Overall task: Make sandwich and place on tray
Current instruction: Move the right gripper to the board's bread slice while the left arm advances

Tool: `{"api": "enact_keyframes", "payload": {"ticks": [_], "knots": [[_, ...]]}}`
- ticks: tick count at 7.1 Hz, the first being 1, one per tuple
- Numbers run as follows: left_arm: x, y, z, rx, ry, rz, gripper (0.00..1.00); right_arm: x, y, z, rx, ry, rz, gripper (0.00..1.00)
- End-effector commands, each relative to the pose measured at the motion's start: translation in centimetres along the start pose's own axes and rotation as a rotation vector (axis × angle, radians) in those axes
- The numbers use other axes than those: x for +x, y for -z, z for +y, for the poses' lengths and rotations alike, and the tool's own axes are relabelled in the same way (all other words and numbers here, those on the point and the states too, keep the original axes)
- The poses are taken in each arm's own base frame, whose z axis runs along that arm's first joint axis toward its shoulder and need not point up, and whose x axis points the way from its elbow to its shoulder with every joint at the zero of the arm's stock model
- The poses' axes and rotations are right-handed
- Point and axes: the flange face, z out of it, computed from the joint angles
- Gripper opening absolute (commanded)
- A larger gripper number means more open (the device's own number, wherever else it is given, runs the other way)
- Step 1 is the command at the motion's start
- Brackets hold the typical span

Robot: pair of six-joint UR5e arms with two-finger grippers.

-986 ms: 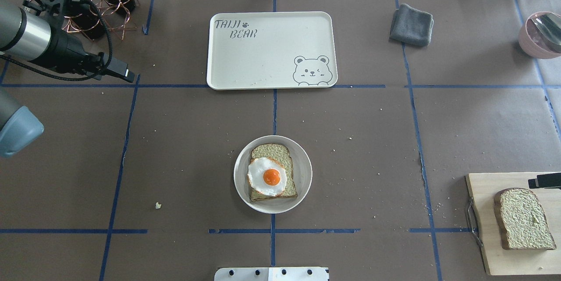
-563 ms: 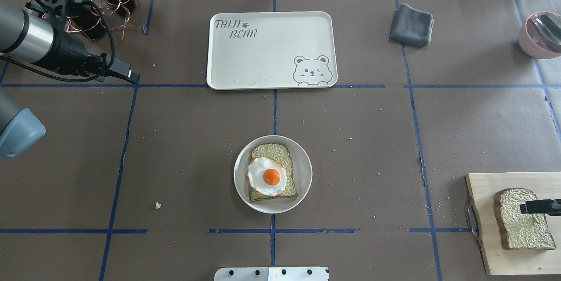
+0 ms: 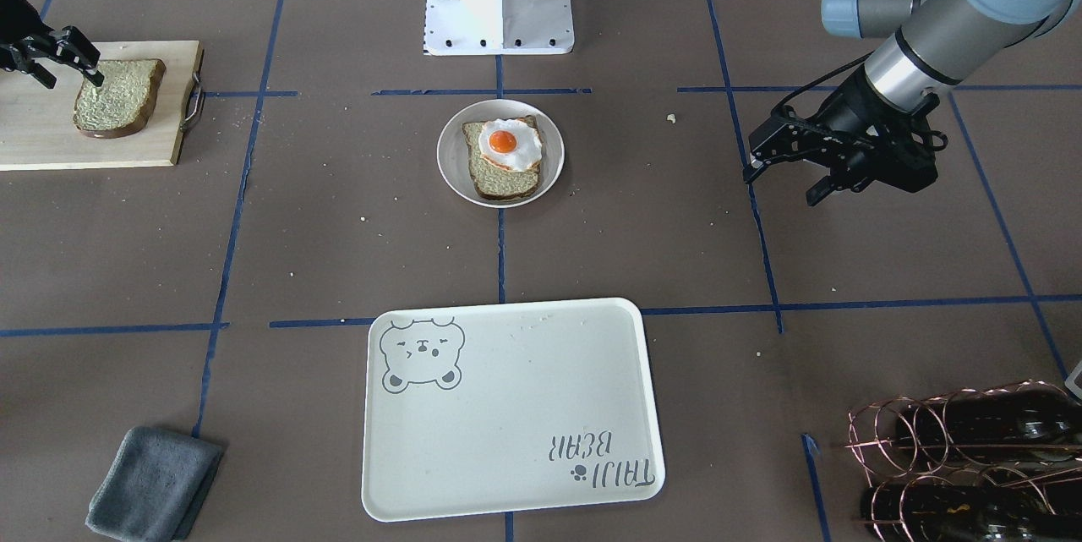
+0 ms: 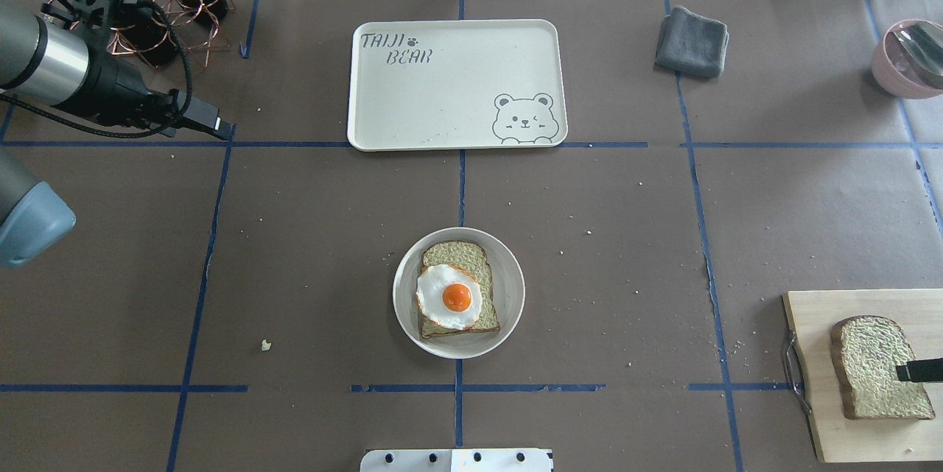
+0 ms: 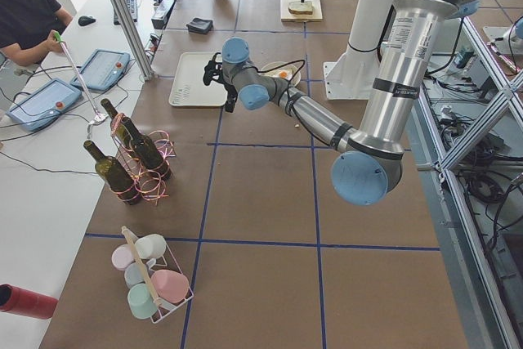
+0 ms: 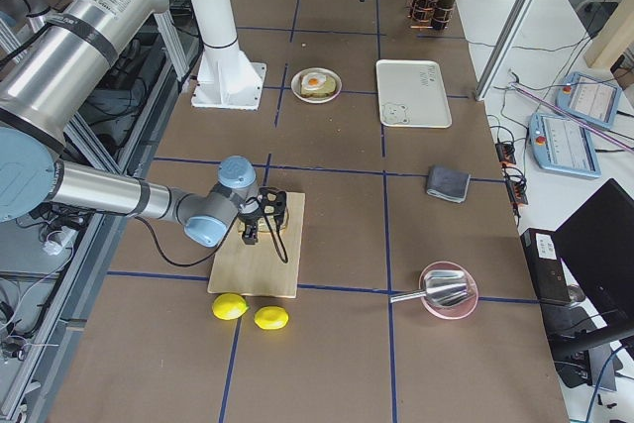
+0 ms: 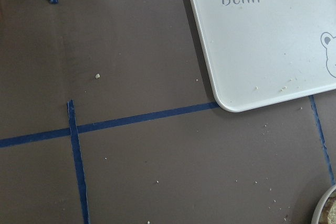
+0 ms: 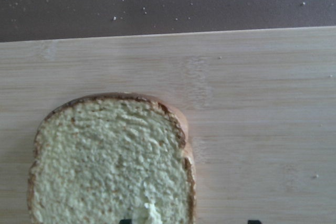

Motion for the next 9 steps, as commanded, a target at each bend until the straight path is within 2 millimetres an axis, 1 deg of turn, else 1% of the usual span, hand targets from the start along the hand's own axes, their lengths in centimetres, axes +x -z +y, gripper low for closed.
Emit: {"api": "enact_keyframes", "payload": {"ticks": [1, 2, 3, 5, 8, 9], "knots": [[-0.11, 0.17, 0.04, 0.004, 0.000, 0.000, 1.00, 0.10, -2.25, -0.95, -0.002, -0.001, 0.003, 0.77], [-0.19, 0.15, 0.08, 0.003, 0.001, -0.001, 1.00, 0.10, -2.26, -0.93, -0.004, -0.001, 0.002, 0.69], [-0.22, 0.21, 0.05, 0.004, 0.001, -0.001, 1.00, 0.20, -2.15, -0.83, -0.008, 0.001, -0.001, 0.67], [-0.45, 0.15, 0.18, 0.001, 0.003, -0.003, 1.00, 0.31, -1.56, -0.37, -0.019, 0.009, -0.034, 0.67], [-0.70, -0.02, 0.34, -0.003, 0.006, -0.006, 1.00, 0.13, -1.37, -0.40, -0.016, 0.010, -0.038, 0.69], [-0.70, -0.02, 0.34, -0.003, 0.006, -0.006, 1.00, 0.27, -1.38, -0.35, -0.017, 0.009, -0.036, 0.67]]}}
